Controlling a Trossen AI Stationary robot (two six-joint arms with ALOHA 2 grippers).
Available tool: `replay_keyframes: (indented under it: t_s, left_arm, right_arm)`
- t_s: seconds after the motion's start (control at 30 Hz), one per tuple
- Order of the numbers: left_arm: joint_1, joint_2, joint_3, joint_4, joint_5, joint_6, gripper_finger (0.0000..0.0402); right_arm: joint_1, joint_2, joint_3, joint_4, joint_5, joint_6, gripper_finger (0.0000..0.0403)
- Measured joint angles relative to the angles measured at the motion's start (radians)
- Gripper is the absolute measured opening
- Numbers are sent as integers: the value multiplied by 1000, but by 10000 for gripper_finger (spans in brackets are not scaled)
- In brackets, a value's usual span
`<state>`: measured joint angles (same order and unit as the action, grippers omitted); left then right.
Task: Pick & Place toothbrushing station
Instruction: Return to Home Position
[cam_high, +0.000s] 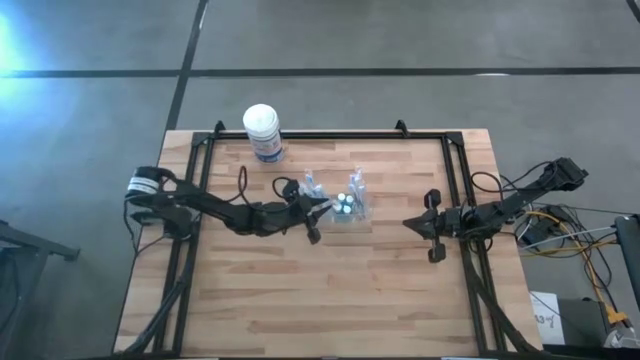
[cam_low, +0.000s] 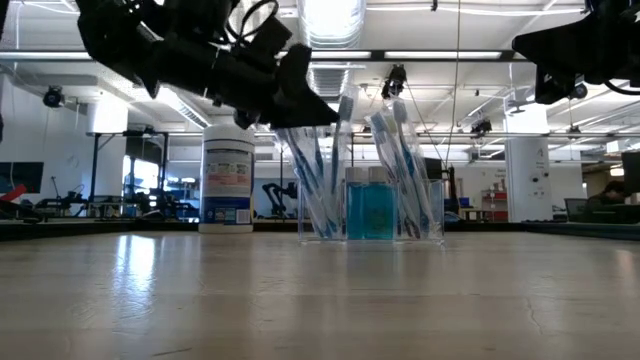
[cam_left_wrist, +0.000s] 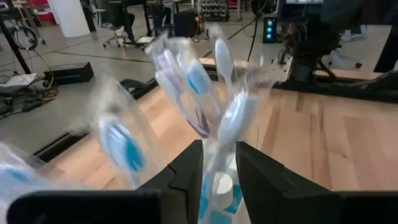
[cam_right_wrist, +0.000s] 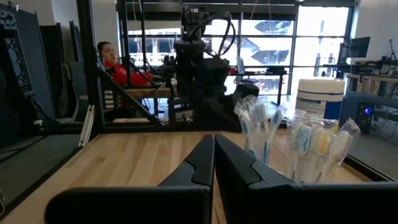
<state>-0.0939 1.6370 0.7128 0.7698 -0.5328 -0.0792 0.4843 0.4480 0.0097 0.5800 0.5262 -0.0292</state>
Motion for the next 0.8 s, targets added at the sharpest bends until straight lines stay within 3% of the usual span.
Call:
replay_keyframes:
  t_s: [0.2,0.4,0.47,0.63,0.8]
  left_arm:
    - [-4,-155,0,-187,48,1,101]
    - [-7,-418,0,-555,349,101,101]
    - [-8,-511,0,-667,401,112,100]
    - [-7,-737,-22,-879,377,163,89]
    - [-6,-986,-194,-808,358,241,63]
  right_arm:
    - [0,0,0,0,0,1,8]
    - [0,1,0,-8,0,4,8]
    - [0,1,0,-8,0,4,8]
    - [0,1,0,-8,0,8,8]
    - [-1,1,0,-8,0,23,8]
